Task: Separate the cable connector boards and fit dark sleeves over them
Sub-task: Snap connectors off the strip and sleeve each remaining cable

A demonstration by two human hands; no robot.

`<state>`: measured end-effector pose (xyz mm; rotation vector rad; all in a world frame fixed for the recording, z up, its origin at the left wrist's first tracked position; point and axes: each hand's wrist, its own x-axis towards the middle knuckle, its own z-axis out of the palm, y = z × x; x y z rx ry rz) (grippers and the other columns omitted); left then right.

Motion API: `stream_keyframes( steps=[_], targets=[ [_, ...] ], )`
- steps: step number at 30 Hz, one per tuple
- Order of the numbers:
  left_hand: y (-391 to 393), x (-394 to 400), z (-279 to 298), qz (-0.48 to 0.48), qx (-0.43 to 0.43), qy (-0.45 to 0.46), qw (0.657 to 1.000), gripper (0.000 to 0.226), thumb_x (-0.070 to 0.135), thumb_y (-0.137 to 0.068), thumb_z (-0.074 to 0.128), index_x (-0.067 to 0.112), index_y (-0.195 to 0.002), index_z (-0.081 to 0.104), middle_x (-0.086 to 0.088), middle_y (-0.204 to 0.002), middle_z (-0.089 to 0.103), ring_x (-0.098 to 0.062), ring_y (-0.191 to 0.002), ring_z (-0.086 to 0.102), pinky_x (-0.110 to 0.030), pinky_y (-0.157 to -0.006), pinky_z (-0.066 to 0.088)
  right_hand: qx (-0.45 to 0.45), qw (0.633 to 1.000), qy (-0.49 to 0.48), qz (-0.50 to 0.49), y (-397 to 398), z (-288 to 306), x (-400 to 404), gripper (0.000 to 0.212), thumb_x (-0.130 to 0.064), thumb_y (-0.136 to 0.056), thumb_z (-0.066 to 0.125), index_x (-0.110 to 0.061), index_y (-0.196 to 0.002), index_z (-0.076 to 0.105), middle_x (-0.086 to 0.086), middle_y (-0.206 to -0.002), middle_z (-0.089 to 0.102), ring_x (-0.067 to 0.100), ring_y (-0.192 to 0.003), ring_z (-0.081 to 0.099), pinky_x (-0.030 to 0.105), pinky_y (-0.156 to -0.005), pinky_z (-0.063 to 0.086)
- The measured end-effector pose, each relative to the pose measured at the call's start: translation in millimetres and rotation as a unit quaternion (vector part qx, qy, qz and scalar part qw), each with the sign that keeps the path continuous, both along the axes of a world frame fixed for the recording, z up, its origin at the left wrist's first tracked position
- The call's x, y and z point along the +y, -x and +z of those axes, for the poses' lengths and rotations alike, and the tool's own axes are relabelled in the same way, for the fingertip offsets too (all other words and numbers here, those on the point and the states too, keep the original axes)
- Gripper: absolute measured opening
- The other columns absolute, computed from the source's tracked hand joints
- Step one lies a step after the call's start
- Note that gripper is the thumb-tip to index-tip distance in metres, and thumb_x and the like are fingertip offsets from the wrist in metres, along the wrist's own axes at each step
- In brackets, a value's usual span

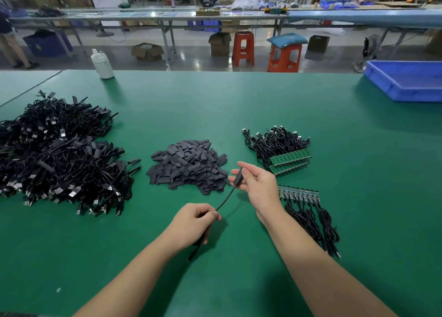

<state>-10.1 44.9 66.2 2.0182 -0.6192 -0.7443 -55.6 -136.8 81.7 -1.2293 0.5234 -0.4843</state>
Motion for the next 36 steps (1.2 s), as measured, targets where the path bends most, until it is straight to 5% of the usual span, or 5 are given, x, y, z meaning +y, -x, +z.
stream_keyframes(
  steps=[22, 26, 31, 34, 36],
  targets=[
    [0, -2, -2, 0.01, 0.024, -0.008, 1.0, 0.023, 0.027, -0.095, 0.052, 0.027, -0.08, 0.071, -0.002, -0.048, 0.055, -0.017, -0.042, 0.051, -0.021, -0.048, 0.035, 0.051, 0.995, 0.053, -0.062, -2, -9, -2, 0.007, -0.003, -0.099, 0.054, -0.007, -0.096, 0.058, 0.015, -0.091, 0.073, 0.017, -0.074, 0.075, 0.022, -0.057, 0.057],
    [-31, 9, 18, 0.064, -0.141, -0.06, 0.986, 0.022, 0.026, -0.092, 0.055, 0.024, -0.077, 0.071, 0.009, -0.05, 0.06, -0.005, -0.042, 0.051, -0.019, -0.045, 0.038, 0.12, 0.98, 0.156, -0.027, -1, -14, -18, 0.017, -0.019, -0.099, 0.059, -0.017, -0.115, 0.061, -0.002, -0.098, 0.072, 0.009, -0.083, 0.071, 0.026, -0.075, 0.059],
    [-131, 75, 48, 0.221, -0.439, -0.291, 0.821, 0.029, 0.041, -0.096, 0.042, 0.022, -0.087, 0.063, 0.002, -0.066, 0.061, -0.018, -0.056, 0.059, -0.028, -0.058, 0.053, 0.313, 0.833, 0.455, -0.014, 28, -21, -81, 0.022, -0.026, -0.099, 0.055, -0.021, -0.117, 0.066, -0.012, -0.092, 0.066, 0.002, -0.069, 0.06, 0.02, -0.055, 0.044],
    [-182, 123, 45, 0.23, -0.381, -0.47, 0.762, 0.06, 0.06, -0.097, 0.03, 0.015, -0.132, 0.05, -0.015, -0.12, 0.06, -0.033, -0.108, 0.057, -0.045, -0.085, 0.05, 0.434, 0.721, 0.538, 0.039, 51, -32, -113, 0.031, -0.031, -0.1, 0.051, -0.02, -0.127, 0.061, 0.002, -0.11, 0.068, 0.018, -0.096, 0.061, 0.035, -0.079, 0.054],
    [-200, 146, 33, 0.208, -0.298, -0.545, 0.756, 0.081, 0.069, -0.093, 0.024, 0.014, -0.153, 0.02, -0.019, -0.153, 0.03, -0.041, -0.137, 0.028, -0.053, -0.109, 0.03, 0.485, 0.667, 0.558, 0.089, 62, -38, -126, 0.043, -0.037, -0.1, 0.05, -0.018, -0.138, 0.051, 0.005, -0.125, 0.063, 0.026, -0.118, 0.053, 0.044, -0.096, 0.05]
  ],
)
